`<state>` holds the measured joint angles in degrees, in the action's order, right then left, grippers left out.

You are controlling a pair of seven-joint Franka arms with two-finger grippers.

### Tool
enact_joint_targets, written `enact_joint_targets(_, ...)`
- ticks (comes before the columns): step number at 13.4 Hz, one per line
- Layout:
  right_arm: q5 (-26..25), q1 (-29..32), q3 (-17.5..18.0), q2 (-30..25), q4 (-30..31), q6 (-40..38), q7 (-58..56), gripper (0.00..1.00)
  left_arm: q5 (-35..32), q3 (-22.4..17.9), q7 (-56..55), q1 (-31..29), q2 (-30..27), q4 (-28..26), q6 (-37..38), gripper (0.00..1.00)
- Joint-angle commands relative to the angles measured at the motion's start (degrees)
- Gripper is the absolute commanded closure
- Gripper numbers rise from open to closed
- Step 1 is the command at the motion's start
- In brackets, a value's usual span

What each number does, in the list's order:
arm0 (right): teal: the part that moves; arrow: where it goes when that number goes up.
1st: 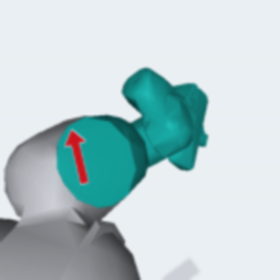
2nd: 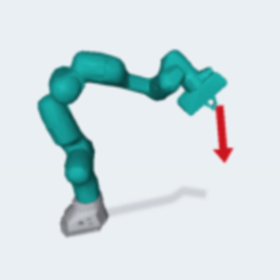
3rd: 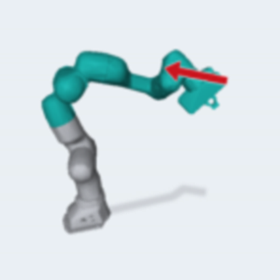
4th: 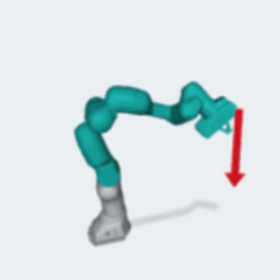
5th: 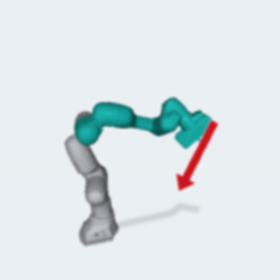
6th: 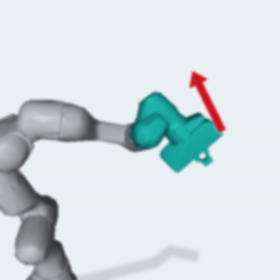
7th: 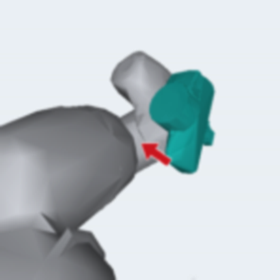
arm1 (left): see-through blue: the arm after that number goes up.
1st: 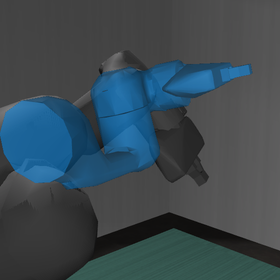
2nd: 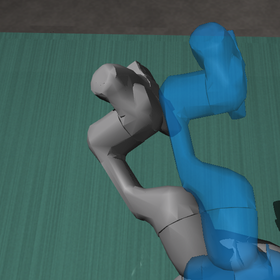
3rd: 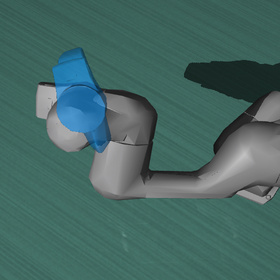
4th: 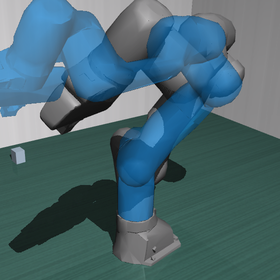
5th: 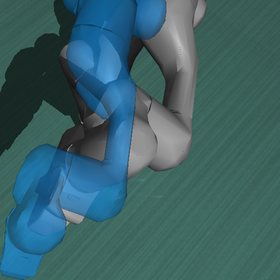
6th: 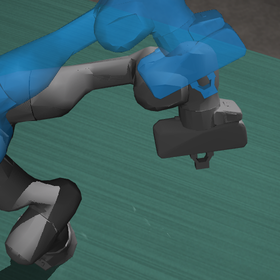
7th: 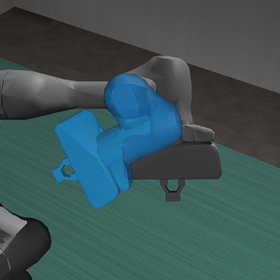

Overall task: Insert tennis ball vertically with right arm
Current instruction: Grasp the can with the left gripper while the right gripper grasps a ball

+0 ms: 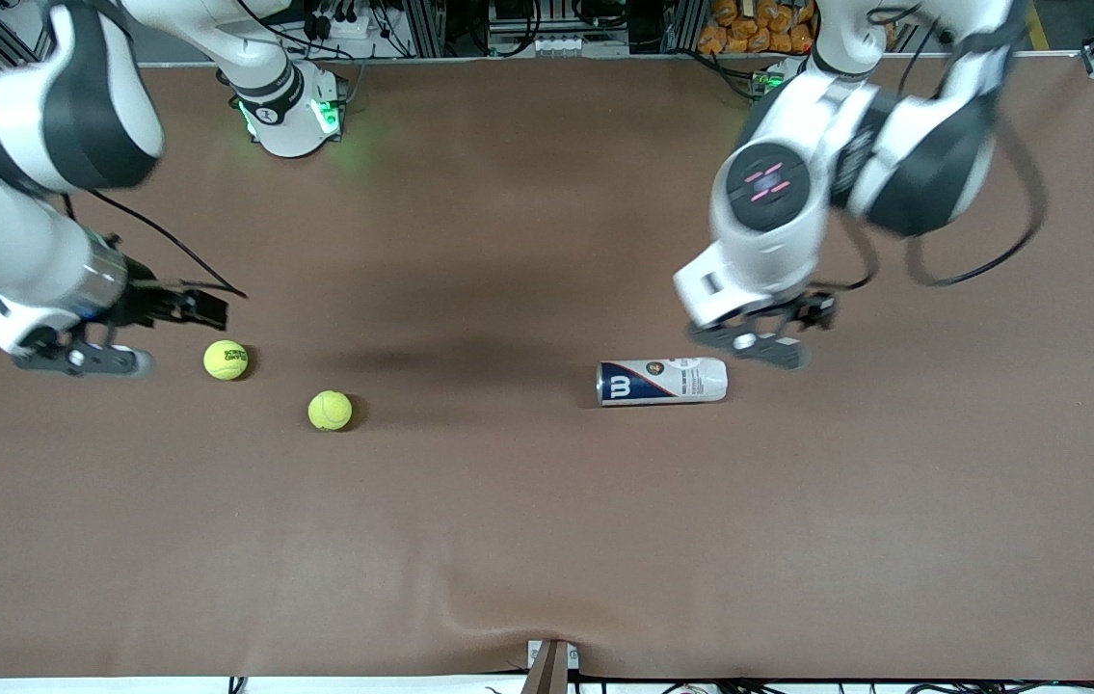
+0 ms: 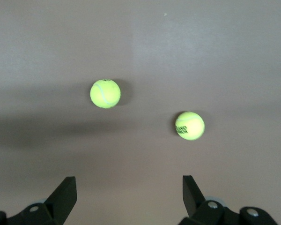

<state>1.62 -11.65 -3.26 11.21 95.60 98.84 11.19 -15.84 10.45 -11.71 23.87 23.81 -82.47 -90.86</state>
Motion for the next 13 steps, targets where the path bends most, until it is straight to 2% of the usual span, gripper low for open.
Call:
enact_joint_targets(1, 0.4, -3.1, -0.3, 6.3, -1.8, 2.7, 6.6, 0.00, -1.0, -0.2, 1.3, 1.3, 4.6, 3.3, 0.3, 0.00)
enact_joint_targets(6, 1.0, -5.8, -0.3, 15.0, -1.7, 8.4, 9.0, 0.00, -2.1, -0.4, 11.4, 3.2, 10.2, 3.3, -2.7, 0.00)
enact_joint_targets(8, 3.9, -5.6, -0.3, 18.3, -1.6, 13.1, 9.0, 0.00, -6.7, -0.3, 14.6, 4.1, 11.9, 3.0, -4.7, 0.00)
enact_joint_targets(10, 4.0, -5.8, -0.3, 20.9, -1.6, 15.8, 8.2, 0.00, -7.6, -0.2, 16.0, 4.1, 12.9, 2.8, -6.2, 0.00)
enact_joint_targets(13, 3.4, -5.9, -0.3, 24.6, -1.6, 20.2, 6.7, 0.00, -8.2, -0.2, 24.2, 3.7, 14.4, 2.8, -7.1, 0.00)
